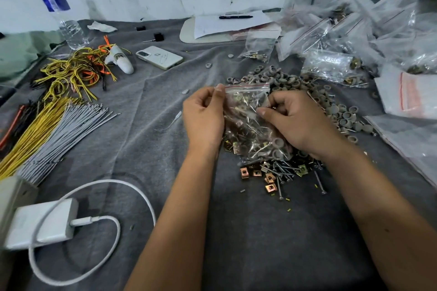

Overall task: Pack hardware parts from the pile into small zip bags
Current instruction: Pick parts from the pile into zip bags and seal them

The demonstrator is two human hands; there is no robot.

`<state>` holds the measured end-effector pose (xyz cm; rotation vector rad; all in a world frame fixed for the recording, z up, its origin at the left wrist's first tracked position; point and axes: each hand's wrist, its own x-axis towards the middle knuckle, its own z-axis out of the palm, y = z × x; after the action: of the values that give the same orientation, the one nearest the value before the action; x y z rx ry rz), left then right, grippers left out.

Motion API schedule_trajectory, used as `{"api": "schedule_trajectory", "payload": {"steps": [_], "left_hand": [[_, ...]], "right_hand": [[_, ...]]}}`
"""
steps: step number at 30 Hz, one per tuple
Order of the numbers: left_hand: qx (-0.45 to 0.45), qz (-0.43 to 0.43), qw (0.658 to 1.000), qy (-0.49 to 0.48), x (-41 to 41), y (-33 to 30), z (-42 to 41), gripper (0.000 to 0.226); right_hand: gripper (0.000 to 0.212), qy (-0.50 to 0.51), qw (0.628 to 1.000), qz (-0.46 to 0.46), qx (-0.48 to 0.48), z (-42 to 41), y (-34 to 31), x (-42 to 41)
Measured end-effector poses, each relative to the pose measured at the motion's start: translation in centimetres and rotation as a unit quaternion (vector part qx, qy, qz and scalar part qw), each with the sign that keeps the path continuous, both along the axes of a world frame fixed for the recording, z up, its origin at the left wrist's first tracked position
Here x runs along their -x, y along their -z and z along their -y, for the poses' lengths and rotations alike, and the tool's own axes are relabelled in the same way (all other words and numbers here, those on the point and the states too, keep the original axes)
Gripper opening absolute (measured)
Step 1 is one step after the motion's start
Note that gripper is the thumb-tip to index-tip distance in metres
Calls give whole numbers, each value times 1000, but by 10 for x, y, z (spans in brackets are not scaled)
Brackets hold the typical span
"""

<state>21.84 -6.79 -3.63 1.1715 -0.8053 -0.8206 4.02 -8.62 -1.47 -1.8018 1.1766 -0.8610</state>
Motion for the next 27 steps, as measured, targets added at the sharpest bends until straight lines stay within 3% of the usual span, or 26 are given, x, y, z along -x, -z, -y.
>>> {"api": "schedule_trajectory", "payload": {"steps": [3,7,11,15,22,27], "left_hand": [[2,-25,1000,-13,-1,-2,1,29],[15,-46,998,33,0,-3,0,29],[39,0,995,92,7,-5,-4,24],[52,23,995,82,7,-5,-5,28],[55,28,995,76,5,-3,-3,28],[60,30,994,84,10,-5,-4,27]], "right_hand": [[16,-15,1000,1,-2,-1,0,1],[16,17,996,82,40,-2,-5,3],[17,72,981,166,73,3,-5,6],[17,100,964,236,74,6,-5,9],[13,59,974,182,122,3,-7,8],[34,62,969,217,98,2,-9,7]]}}
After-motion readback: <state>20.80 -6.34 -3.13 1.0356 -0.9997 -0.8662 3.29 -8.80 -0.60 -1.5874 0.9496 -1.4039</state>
